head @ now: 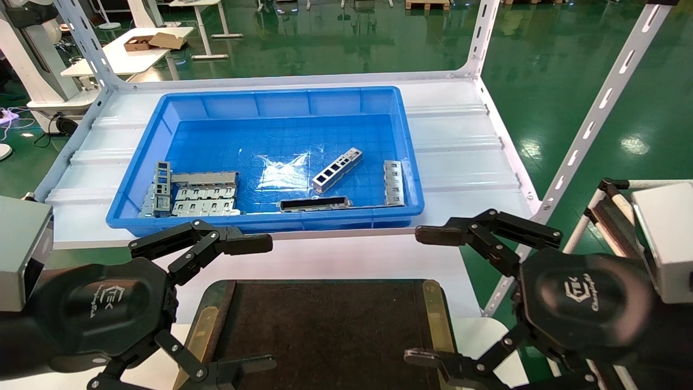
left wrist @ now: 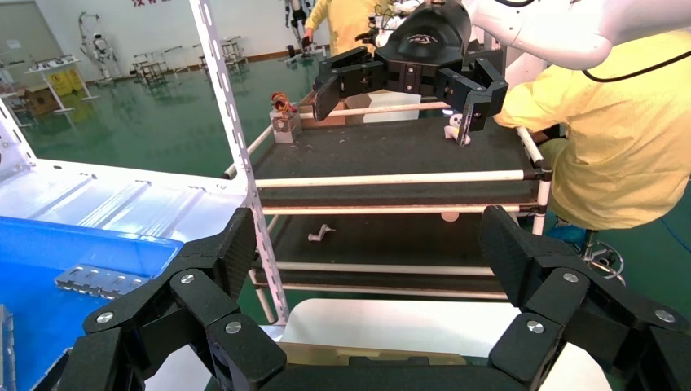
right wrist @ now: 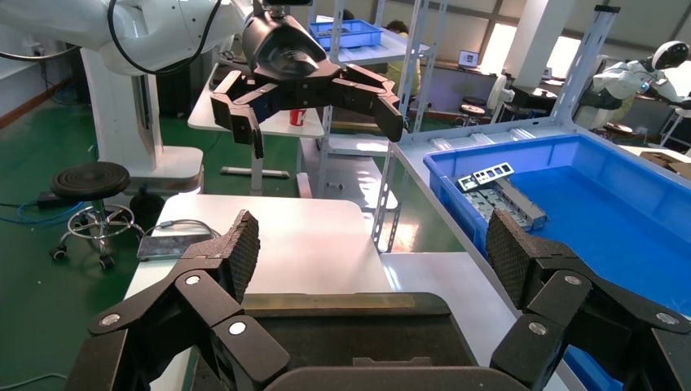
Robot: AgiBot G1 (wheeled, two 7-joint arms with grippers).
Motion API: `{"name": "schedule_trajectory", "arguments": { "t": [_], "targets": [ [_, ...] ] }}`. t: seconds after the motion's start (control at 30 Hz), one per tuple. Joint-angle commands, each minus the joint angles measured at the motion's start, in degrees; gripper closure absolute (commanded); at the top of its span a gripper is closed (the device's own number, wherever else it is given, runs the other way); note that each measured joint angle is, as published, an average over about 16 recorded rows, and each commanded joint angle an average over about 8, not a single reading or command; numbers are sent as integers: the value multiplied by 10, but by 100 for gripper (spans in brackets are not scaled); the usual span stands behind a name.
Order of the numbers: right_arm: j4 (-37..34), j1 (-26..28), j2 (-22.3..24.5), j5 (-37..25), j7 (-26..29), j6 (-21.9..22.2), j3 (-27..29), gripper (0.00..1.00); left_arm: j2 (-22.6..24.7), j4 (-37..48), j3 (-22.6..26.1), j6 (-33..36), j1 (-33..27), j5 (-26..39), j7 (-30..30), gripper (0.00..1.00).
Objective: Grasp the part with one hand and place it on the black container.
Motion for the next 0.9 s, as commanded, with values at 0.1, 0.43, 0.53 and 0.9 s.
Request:
{"name": "schedule_trajectory", "arguments": {
  "t": [0.1,0.43,0.53,0.9],
  "targets": [
    [0,0,0,0,0,0,0,0,0,0,0,0,0,0,0,0],
    [0,0,0,0,0,0,0,0,0,0,0,0,0,0,0,0],
    [0,0,0,0,0,0,0,0,0,0,0,0,0,0,0,0],
    [0,0,0,0,0,0,0,0,0,0,0,0,0,0,0,0]
  ]
}}
